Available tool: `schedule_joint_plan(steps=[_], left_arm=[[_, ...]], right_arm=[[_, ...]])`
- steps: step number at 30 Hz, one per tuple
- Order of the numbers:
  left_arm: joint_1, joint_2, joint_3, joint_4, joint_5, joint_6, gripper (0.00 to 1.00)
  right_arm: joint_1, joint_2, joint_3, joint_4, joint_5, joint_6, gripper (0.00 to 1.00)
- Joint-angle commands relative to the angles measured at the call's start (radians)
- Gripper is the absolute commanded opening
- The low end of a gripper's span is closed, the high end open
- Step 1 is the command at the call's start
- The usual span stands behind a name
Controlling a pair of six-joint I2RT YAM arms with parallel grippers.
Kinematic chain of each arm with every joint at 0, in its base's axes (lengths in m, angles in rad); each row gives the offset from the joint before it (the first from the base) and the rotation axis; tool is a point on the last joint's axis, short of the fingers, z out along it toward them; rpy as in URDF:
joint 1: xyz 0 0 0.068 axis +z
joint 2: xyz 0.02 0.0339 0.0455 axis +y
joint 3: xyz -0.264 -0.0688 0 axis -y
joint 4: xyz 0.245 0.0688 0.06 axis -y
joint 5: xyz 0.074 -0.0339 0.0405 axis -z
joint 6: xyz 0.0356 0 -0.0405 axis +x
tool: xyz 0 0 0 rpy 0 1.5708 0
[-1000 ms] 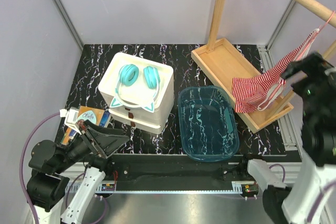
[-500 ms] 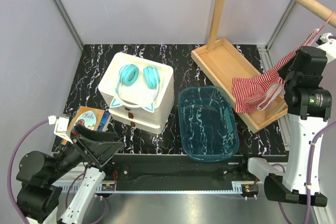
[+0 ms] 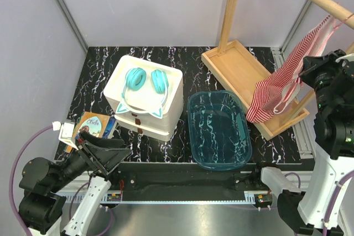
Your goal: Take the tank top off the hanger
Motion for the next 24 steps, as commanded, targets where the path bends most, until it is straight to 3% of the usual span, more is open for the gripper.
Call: schedule_joint_plan(steps=[1,3,7,13,16,20,24], left_arm=[[-0.004,0.008,-0.004,0.017,0.004,-0.007,0.93],[-0.002,0.009,0.002,0.018,0.011,-0.007,0.93],[-0.002,0.023,0.024,0.044,0.059,0.007,0.94],[0.014,0.080,-0.002,0.236,0.188,-0.071,0.94],[0.039,0.100,-0.079,0.427,0.219,-0.203,0.91],[0.042,0.153,-0.160,0.749,0.196,-0.338,0.91],[0.028,0.292,-0.098,0.865,0.196,-0.364,0.90]], right_arm=[[-0.005,0.000,0.029,0.038,-0.334,0.044,0.00],[-0.005,0.015,0.019,0.039,-0.443,0.068,0.00],[-0.005,0.041,-0.025,0.074,-0.812,0.116,0.00],[-0.005,-0.037,-0.113,0.192,-1.121,0.186,0.00],[-0.005,-0.106,-0.186,0.240,-1.217,0.240,0.00],[-0.005,-0.199,-0.254,0.239,-1.232,0.258,0.00],[-0.005,-0.249,-0.303,0.237,-1.228,0.289,0.00]])
